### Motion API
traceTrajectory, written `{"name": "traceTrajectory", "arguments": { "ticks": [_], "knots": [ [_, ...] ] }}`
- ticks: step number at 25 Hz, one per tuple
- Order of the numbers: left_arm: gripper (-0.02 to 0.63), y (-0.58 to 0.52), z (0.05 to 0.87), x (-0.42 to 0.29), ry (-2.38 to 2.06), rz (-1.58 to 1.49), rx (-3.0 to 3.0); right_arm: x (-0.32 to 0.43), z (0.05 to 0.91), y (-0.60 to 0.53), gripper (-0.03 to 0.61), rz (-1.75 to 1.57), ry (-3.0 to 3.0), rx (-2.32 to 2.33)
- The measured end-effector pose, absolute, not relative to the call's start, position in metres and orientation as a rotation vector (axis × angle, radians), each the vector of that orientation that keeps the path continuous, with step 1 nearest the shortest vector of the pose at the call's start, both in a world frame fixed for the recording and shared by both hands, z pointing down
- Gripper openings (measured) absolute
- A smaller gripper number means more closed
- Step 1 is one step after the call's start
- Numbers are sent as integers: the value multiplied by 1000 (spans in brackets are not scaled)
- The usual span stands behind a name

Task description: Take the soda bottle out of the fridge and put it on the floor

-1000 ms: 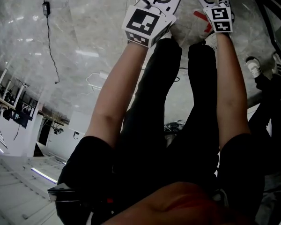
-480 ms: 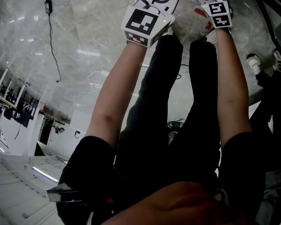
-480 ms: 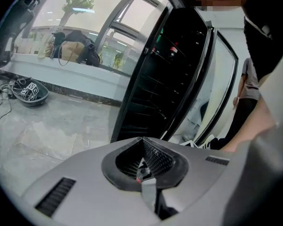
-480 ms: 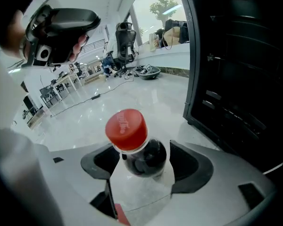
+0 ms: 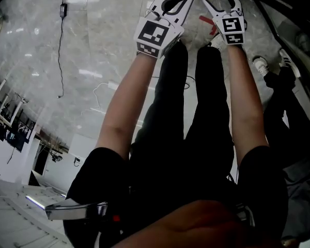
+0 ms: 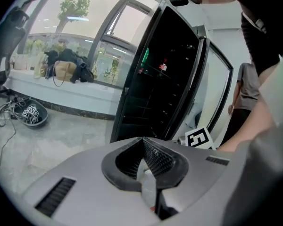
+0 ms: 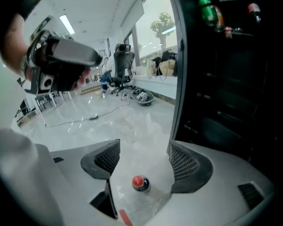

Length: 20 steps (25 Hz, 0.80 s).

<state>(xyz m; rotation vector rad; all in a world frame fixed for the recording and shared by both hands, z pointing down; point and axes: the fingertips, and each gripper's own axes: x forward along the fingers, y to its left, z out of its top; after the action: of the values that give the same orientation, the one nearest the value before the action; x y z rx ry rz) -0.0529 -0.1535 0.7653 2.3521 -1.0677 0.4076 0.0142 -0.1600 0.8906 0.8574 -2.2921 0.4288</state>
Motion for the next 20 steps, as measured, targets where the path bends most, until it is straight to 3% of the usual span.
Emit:
{"name": "traceTrajectory", "arguments": {
  "ticks": [14,17,20],
  "knots": [
    [5,-150,526,3,-1035,293,2547,55,532,-173,307,389,-2682,1145],
    [5,-139,473,7,-1042,250,2564,57,472,-150,267,354,-2759,1042],
    [5,-124,417,12,-1011,215,2611,55,416,-124,170,326,-2796,955]
  ]
}}
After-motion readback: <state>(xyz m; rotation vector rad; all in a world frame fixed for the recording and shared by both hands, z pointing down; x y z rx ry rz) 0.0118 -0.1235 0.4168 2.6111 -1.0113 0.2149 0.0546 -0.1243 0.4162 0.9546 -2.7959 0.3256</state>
